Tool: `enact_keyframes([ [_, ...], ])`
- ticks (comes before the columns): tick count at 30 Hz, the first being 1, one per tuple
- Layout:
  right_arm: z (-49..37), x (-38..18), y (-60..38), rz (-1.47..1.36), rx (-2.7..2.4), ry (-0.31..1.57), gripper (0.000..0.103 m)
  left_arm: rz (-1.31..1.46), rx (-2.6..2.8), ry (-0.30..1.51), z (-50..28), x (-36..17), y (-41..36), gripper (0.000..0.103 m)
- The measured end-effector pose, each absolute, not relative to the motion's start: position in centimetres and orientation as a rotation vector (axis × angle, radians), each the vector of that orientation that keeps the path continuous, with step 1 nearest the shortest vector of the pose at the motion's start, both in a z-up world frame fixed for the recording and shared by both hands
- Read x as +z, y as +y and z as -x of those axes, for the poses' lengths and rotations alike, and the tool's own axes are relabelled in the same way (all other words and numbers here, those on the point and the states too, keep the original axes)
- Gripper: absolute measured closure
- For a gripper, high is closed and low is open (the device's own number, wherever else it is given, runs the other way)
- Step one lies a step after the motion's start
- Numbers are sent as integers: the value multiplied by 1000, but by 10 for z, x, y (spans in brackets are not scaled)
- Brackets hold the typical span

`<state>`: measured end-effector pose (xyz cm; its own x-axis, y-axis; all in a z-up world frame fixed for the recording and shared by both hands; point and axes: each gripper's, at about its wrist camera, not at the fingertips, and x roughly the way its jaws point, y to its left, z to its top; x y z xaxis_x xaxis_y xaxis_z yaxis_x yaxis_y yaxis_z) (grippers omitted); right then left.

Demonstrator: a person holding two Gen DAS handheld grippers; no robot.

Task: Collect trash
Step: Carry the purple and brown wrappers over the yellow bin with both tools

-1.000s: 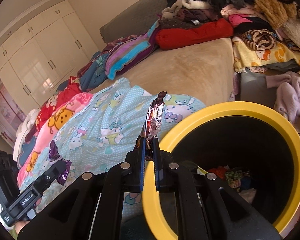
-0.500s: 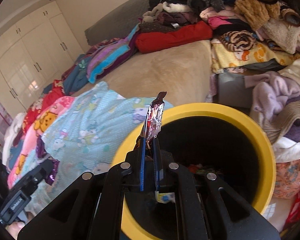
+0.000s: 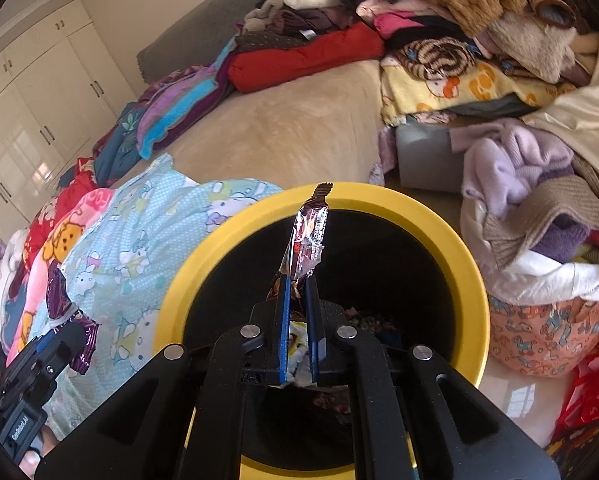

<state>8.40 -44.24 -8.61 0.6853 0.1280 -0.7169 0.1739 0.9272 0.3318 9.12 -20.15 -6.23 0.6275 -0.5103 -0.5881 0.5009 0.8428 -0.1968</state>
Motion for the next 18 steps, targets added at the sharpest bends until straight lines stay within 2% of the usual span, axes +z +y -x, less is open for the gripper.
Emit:
enact_keyframes([
  [18,-79,-107,-475,-496,-46,866,93,-83,-647,763,-105,-93,-256,81],
])
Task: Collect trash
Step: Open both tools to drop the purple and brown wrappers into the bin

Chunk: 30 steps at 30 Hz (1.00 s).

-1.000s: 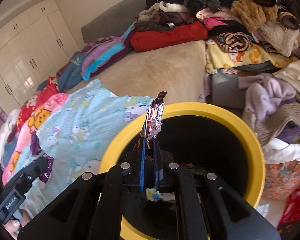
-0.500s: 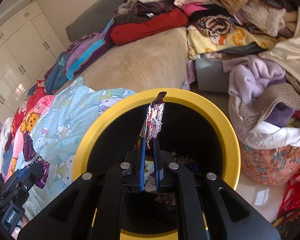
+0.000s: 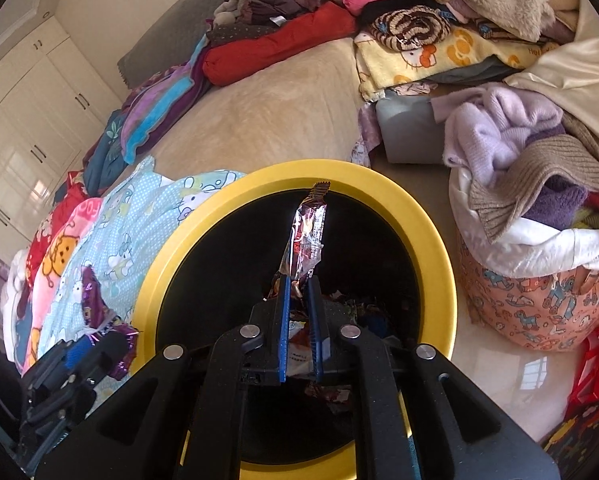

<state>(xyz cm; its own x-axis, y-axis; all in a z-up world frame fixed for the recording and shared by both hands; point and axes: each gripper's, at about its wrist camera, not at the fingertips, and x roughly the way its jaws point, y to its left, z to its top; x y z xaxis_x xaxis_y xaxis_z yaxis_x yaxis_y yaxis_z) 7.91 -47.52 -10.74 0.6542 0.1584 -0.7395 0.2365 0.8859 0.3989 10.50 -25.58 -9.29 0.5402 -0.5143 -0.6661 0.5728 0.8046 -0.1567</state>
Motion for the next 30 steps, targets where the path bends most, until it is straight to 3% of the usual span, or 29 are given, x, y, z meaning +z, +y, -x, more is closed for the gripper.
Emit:
enact_keyframes([
  [4,-79,-108,-477,-500,-51,867,92,-85,-653,776,-110,-97,-260,81],
  [6,-78,-108,-478,-500,-58,866,86,-84,-660,784,-112,-99,-262,81],
  [11,-78,-106,-479,-494,-61,863,80,-80,-657,793,-114,-99,-261,74],
  [13,-78,-105,-478,-486,-61,862,74,-75,-657,797,-114,-100,-260,63],
  [19,-75,-100,-475,-459,-72,859,64,-56,-645,801,-115,-97,-252,50],
  [25,-70,-91,-469,-425,-89,844,43,-27,-613,793,-115,-88,-236,23],
  [30,-64,-79,-460,-401,-94,821,25,-9,-567,780,-113,-79,-217,11],
])
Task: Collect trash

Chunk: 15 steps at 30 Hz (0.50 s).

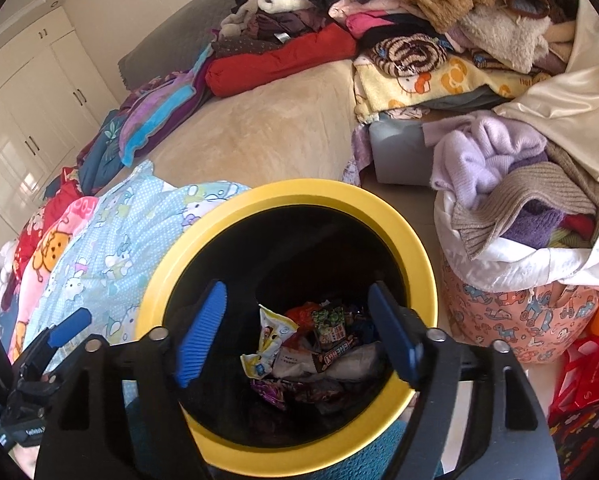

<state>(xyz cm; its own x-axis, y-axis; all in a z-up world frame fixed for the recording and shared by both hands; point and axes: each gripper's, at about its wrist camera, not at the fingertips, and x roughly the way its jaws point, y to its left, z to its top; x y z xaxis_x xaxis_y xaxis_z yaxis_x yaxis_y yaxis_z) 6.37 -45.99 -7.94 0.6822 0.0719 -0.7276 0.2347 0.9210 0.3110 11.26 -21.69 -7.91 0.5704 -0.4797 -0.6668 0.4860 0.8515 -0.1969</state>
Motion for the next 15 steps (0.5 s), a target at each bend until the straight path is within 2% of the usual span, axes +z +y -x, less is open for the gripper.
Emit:
enact_keyframes([
  [11,-41,-47,-394,-280,-45,694,6,22,-444,716,-92,-64,-157,11],
  [15,-17,-35,-362,-205,-52,555,6,29,-381,656,-78,-58,-131,11],
])
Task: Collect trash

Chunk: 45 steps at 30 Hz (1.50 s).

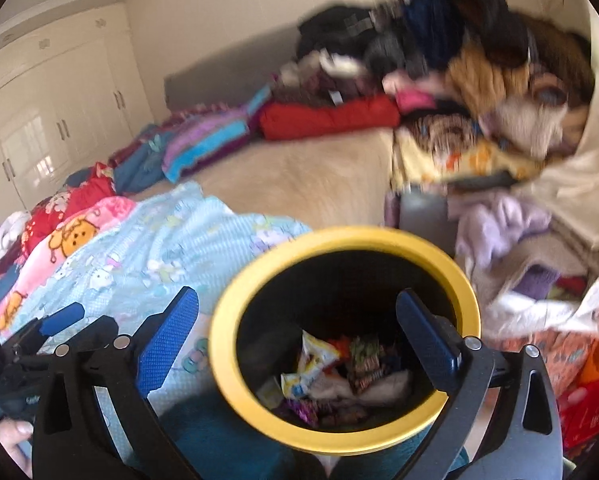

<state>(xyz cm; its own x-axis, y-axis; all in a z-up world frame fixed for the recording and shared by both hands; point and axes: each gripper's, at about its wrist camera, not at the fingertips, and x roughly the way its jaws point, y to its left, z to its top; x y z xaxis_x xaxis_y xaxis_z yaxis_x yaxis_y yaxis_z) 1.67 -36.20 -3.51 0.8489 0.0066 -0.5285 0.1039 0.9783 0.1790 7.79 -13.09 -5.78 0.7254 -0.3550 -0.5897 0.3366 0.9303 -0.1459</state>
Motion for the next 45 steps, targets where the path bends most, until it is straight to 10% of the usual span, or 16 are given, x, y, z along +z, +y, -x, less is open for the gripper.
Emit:
enact_keyframes([
  [45,33,-35,-307,-94,-42,316,6,56,-262,493,-29,-37,-68,11],
])
